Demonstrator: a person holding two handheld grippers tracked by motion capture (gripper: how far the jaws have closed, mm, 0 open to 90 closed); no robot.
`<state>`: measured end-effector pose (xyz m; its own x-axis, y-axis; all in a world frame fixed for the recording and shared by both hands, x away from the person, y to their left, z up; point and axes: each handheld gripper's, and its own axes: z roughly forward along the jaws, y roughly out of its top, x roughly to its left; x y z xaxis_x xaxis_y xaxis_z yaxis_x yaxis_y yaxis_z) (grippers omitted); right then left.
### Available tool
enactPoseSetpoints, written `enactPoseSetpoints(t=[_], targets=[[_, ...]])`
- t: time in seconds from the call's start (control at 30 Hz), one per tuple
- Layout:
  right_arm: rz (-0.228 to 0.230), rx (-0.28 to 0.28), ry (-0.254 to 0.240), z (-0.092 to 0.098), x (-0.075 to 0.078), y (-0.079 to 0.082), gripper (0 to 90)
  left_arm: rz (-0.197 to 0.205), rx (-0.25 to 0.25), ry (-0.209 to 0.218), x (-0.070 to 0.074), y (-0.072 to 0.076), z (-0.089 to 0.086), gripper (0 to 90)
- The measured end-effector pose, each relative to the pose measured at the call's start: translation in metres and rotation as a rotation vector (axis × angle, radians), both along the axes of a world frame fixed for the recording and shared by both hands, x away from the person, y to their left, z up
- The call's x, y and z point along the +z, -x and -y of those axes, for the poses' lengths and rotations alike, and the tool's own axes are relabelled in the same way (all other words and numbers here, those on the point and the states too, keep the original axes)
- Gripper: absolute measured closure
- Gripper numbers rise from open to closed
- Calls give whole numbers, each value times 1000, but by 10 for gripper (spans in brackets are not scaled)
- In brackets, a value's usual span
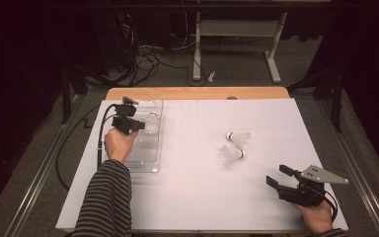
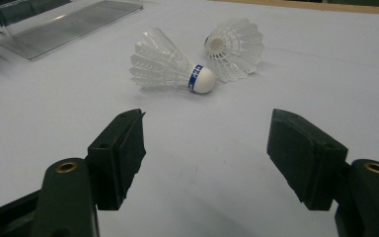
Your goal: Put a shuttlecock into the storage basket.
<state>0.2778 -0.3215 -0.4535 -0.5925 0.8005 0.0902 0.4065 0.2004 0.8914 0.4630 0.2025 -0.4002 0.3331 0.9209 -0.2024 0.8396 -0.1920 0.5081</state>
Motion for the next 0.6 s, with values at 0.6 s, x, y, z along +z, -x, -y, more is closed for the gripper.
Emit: enactPoseSetpoints(t=[0.6], targets=[[-2,-2,0,0,0,0,311,-47,6,-82,-8,0,2,623]])
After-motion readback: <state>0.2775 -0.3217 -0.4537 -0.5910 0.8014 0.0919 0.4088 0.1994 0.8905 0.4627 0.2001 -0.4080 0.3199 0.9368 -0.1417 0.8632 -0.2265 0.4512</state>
